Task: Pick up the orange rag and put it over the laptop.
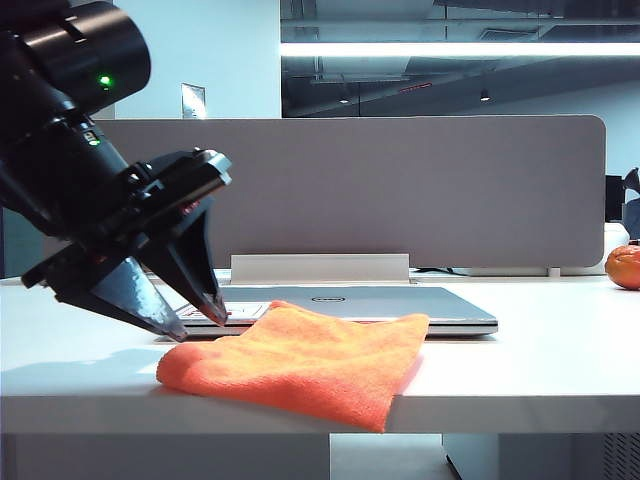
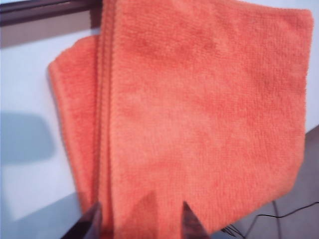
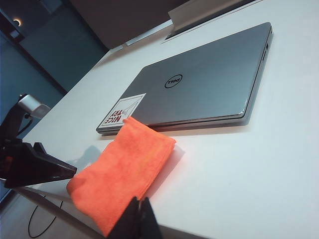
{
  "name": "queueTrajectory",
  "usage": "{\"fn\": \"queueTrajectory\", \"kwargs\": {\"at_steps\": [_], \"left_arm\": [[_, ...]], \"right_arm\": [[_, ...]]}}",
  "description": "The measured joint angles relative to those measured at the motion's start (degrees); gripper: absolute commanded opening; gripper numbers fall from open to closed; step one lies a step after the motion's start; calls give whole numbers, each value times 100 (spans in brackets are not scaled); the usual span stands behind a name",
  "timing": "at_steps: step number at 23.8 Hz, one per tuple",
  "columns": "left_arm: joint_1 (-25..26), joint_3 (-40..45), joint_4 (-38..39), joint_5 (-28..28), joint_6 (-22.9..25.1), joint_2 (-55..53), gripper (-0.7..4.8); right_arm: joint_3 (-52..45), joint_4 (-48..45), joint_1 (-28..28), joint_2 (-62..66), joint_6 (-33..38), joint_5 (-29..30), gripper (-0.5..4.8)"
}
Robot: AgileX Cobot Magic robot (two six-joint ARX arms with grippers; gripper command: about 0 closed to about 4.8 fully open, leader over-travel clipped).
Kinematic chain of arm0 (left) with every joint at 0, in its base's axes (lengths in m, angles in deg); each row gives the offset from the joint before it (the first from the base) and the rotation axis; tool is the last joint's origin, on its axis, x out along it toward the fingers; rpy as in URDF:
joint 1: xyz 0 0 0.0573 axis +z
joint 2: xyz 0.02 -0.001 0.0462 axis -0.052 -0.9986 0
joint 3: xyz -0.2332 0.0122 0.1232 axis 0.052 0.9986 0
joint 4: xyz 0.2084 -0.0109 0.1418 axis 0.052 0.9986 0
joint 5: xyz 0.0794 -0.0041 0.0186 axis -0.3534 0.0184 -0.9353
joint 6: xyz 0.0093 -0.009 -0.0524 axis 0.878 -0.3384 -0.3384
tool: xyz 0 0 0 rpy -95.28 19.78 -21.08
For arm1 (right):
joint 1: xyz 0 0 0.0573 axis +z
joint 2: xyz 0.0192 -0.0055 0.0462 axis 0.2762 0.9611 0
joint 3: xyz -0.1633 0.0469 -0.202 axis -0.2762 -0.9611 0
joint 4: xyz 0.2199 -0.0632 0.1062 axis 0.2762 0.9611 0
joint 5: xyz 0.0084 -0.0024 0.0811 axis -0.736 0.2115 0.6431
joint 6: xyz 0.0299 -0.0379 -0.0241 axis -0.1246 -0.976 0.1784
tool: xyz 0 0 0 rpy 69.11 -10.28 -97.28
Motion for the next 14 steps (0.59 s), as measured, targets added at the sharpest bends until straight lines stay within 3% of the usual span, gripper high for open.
{"fn": "queueTrajectory", "kwargs": {"at_steps": [14], "left_arm": [[-225,-2,-199,-345,133,-413,175]], "right_arm": [[0,-2,0,0,0,0,-5]]}}
